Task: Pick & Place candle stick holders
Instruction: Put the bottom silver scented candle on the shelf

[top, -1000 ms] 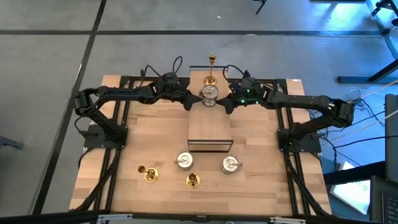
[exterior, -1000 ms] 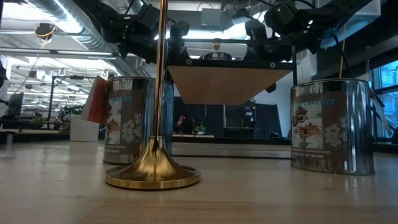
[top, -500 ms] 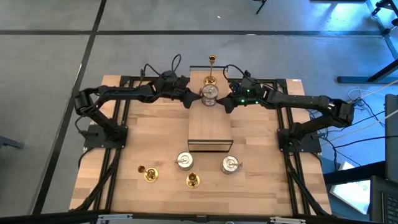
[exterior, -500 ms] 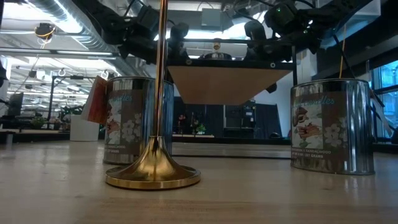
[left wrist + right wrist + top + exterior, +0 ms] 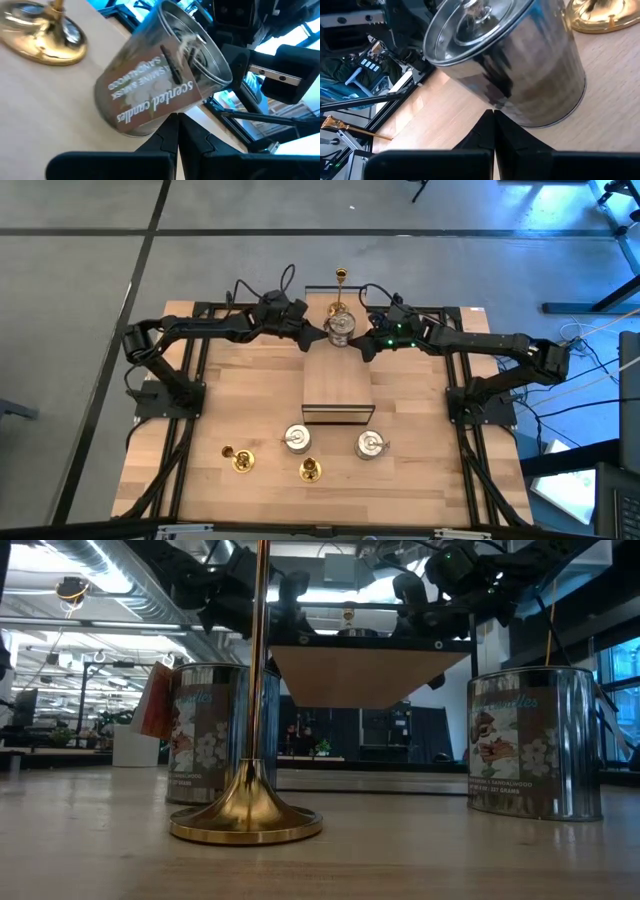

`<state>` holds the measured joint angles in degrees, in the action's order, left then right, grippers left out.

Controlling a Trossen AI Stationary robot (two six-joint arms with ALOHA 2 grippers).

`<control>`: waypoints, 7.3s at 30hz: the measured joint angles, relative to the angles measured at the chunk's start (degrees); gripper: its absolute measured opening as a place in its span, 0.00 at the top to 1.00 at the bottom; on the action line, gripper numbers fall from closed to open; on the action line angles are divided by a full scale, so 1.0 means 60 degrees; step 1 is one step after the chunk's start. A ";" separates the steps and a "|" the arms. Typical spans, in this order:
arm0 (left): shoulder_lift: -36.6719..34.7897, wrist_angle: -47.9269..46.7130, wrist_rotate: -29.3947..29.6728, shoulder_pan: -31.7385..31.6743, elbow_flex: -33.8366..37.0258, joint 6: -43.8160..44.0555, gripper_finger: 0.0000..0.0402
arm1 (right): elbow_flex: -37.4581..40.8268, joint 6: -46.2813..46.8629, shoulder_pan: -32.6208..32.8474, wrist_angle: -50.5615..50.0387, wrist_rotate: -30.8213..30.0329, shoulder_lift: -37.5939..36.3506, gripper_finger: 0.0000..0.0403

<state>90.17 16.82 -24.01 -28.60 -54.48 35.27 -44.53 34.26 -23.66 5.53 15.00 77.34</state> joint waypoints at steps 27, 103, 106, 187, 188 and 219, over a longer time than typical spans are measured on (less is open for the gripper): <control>-0.0641 -0.1778 0.0401 0.0280 0.0007 -0.0503 1.00 | 0.0000 -0.0015 -0.0124 -0.0505 -0.1257 0.0000 1.00; -0.0893 -0.2565 0.2084 -0.0015 0.0018 -0.0736 1.00 | -0.0291 -0.0109 -0.0282 -0.0284 -0.2255 -0.0393 1.00; -0.0893 -0.2571 0.2105 -0.0015 0.0018 -0.0757 1.00 | -0.0291 -0.0109 -0.0360 -0.0186 -0.2251 -0.0393 1.00; -0.0454 -0.0703 0.0976 -0.0302 0.0007 -0.0484 1.00 | -0.0288 0.0149 -0.0510 -0.0673 -0.2747 -0.0546 1.00; -0.0413 -0.0674 0.0969 -0.0302 0.0007 -0.0474 1.00 | -0.0288 0.0149 -0.0510 -0.0670 -0.2746 -0.0546 1.00; -0.1718 -0.1731 0.2713 -0.0062 0.0018 -0.0409 1.00 | -0.0291 0.0248 -0.0474 -0.1263 -0.0767 -0.1194 1.00</control>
<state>79.86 6.44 -7.73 -28.97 -54.37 32.81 -46.28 35.75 -26.50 -2.04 10.40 70.18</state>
